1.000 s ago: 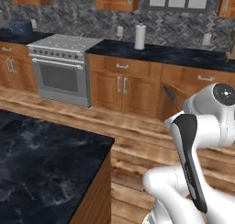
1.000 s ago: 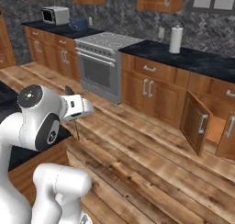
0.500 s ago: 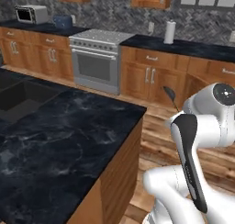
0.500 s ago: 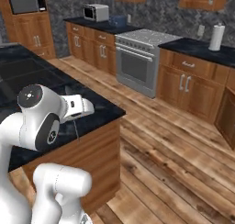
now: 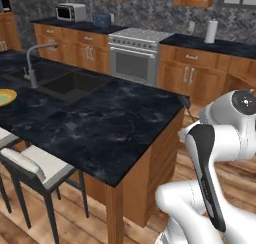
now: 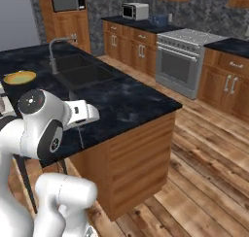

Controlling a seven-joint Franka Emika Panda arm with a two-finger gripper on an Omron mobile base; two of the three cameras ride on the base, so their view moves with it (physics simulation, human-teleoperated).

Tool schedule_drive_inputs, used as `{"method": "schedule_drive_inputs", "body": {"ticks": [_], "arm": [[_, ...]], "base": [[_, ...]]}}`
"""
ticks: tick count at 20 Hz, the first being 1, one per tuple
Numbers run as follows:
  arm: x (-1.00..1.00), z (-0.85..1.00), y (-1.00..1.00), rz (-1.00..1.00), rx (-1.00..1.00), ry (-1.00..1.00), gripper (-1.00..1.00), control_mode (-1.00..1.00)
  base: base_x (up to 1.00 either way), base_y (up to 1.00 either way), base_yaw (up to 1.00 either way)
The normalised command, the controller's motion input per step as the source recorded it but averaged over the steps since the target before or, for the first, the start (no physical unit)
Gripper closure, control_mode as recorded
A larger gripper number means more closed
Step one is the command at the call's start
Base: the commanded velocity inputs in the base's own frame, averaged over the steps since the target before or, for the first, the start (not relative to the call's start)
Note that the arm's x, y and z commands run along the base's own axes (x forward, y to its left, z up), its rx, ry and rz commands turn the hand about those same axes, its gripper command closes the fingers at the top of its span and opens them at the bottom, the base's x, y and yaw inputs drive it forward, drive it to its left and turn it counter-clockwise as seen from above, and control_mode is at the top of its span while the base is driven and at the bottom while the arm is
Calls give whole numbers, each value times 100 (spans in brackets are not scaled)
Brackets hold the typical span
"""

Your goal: Take the fork and place it on the left side of the plate. Then take the spoon and place it on the right side of the plate. Make sure they're directly next to the plate.

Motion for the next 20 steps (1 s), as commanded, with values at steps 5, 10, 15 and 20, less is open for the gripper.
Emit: {"method": "schedule_drive_inputs", "body": {"ticks": [5, 10, 15, 20], "arm": [[0, 0, 0, 0, 0, 0, 100, 100], [0, 0, 0, 0, 0, 0, 100, 100], [0, 0, 0, 0, 0, 0, 100, 100], [0, 0, 0, 0, 0, 0, 100, 100]], "base": [[-80, 99, 19], [-17, 100, 2], [0, 100, -9], [4, 100, -19]]}}
